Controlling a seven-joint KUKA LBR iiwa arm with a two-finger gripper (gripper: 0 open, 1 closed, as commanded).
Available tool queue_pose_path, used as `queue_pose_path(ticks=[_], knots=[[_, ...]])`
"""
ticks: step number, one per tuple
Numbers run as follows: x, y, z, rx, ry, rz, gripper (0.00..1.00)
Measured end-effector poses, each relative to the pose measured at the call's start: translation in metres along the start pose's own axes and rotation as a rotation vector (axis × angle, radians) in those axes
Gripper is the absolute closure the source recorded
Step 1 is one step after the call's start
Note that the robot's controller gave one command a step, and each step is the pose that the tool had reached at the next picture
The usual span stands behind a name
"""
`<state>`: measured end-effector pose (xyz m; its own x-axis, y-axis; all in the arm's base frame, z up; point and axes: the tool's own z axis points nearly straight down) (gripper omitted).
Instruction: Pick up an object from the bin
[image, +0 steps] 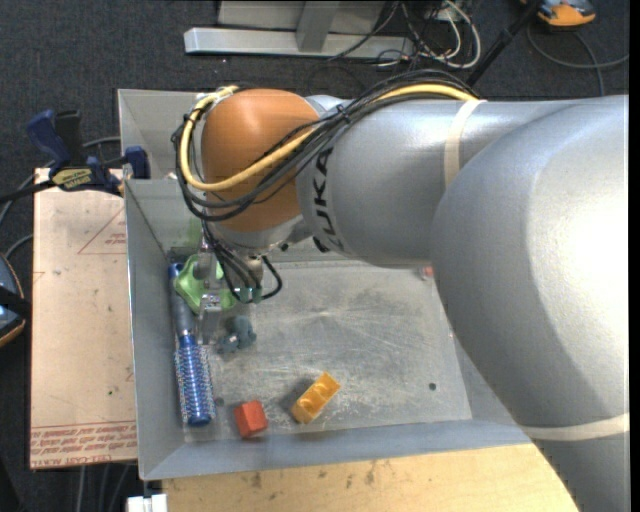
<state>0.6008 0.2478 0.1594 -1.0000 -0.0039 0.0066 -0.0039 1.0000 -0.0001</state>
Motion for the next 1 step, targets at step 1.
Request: queue_pose_path(ticks=[1], knots=[[-0.0168,-0.0111,0.0713,-0.001,-0.022,0.178,0.00]])
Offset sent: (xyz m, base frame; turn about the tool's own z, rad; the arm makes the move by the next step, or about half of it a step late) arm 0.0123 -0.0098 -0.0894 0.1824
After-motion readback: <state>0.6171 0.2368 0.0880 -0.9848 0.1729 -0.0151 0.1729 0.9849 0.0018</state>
